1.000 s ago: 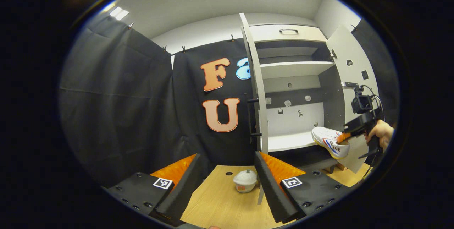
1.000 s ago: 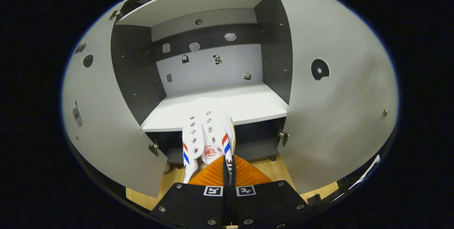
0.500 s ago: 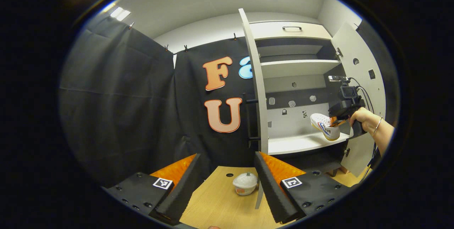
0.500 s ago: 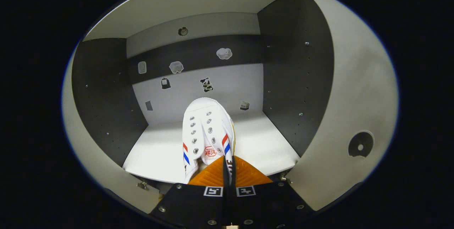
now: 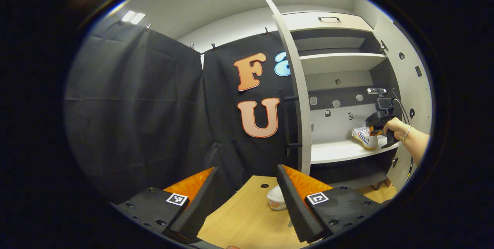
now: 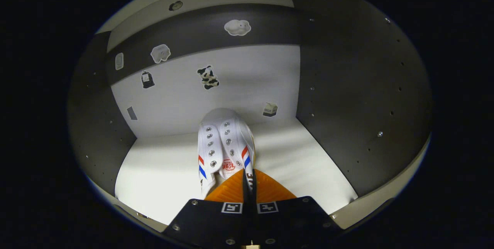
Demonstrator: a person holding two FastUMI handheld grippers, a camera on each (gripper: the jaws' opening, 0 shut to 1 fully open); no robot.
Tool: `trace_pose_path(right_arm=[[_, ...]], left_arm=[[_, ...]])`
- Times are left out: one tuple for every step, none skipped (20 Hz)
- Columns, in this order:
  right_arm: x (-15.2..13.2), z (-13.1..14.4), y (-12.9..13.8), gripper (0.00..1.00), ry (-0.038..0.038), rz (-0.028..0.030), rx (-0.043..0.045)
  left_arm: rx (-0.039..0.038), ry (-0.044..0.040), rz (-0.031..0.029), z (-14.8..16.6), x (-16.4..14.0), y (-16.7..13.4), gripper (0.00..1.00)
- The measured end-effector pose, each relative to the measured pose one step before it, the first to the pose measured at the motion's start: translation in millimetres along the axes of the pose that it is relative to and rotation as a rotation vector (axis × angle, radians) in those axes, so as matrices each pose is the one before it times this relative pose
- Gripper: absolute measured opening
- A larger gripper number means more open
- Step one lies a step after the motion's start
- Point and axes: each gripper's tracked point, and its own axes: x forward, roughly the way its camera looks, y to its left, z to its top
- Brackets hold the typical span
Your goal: Grab one shoe with the right hand and put it into the shoe cabinet, grab the other shoe with the left hand and put it into the shoe cabinet; then close the right door with the right hand and the left door with the left hand.
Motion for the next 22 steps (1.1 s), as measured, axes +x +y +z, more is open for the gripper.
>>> trace_pose_path(right_arm=[[-0.47,-0.55,0.12,0.00,0.00237,-0.00119,0.00529],[-1.11,0.11,0.66,0.01,-0.00449,0.00091,-0.00649],[-2.12,1.55,2.49,0.03,-0.01510,0.00772,-0.01052],[-5.58,5.80,1.52,0.14,-0.03272,0.00281,-0.01122],[-8.77,7.90,-5.15,0.22,-0.03720,-0.02534,-0.01781],[-8.45,7.85,-0.10,0.30,-0.03723,-0.00123,-0.01377],[-13.24,7.09,2.94,0.36,-0.03067,0.01766,-0.00962],[-15.13,5.05,1.39,0.49,-0.02962,0.01323,-0.00740],[-16.45,4.53,4.38,0.57,-0.02901,0.01477,-0.00822],[-16.18,3.50,2.53,0.72,-0.02793,0.01336,-0.01140],[-17.57,4.12,2.51,0.80,-0.03111,0.01054,-0.01344],[-17.31,3.24,1.89,0.94,-0.03029,0.00892,-0.01346],[-19.03,3.48,3.22,0.94,-0.03068,0.00953,-0.00913],[-20.25,3.09,4.25,0.94,-0.02827,0.01652,-0.00457],[-21.17,3.24,3.85,0.94,-0.02828,0.01439,-0.00101],[-20.44,1.82,1.27,0.94,-0.02374,0.00361,0.00160],[-20.91,0.57,1.18,0.94,-0.01898,0.00712,0.00631],[-19.92,0.01,2.49,0.94,-0.01582,0.01432,0.01238],[-19.17,-0.85,2.44,0.94,-0.01253,0.01125,0.01311],[-19.19,-2.72,-0.55,0.94,-0.00465,0.00590,0.00817],[-17.01,-3.24,-3.21,0.94,-0.00028,0.00032,0.00694],[-16.36,-3.20,-3.95,0.94,-0.00221,-0.00210,0.00215]], left_arm=[[0.00120,0.00392,-0.00023,-1.46,1.67,-0.54,0.96],[-0.00089,0.00285,-0.00171,0.11,1.30,-1.59,0.96],[-0.00104,0.00165,-0.00147,0.66,-0.06,-0.89,0.96],[-0.00178,-0.00026,-0.00249,1.04,-0.66,-1.07,0.96],[-0.00191,-0.00102,-0.00635,-0.11,-2.42,-1.12,0.96],[-0.00225,-0.00308,-0.00699,0.10,-2.26,-1.87,0.96],[-0.00220,-0.00216,-0.00714,-0.67,-1.24,-0.72,0.96],[-0.00252,0.00123,-0.00709,-1.31,-1.95,-0.86,0.96],[-0.00292,0.00345,-0.00780,-2.09,-2.97,-0.78,0.96],[-0.00338,0.00371,-0.00914,-1.83,-2.40,-0.96,0.96],[-0.00335,0.00091,-0.01115,-0.83,-3.61,-0.90,0.96],[-0.00263,-0.00007,-0.01086,-0.96,-4.15,-0.47,0.96],[0.00034,-0.00054,-0.01147,-2.64,-3.63,-0.69,0.96],[0.00398,0.00195,-0.00883,-2.89,-3.70,0.07,0.96],[0.00426,0.00344,-0.00844,-4.24,-3.65,0.20,0.96],[0.00079,0.00598,-0.01180,-4.69,-2.71,-0.69,0.96],[-0.00242,0.00528,-0.01189,-3.92,-5.11,-2.10,0.96],[-0.00007,0.00618,-0.01545,-4.92,-4.23,-3.46,0.96],[0.00504,0.00667,-0.01793,-6.25,-3.05,-4.76,0.96],[0.01016,0.00794,-0.02355,-6.32,-3.80,-6.20,0.96],[0.00847,0.01243,-0.02474,-9.73,-2.59,-6.81,0.96],[0.00169,0.01247,-0.02702,-8.61,-1.70,-8.18,0.96]])
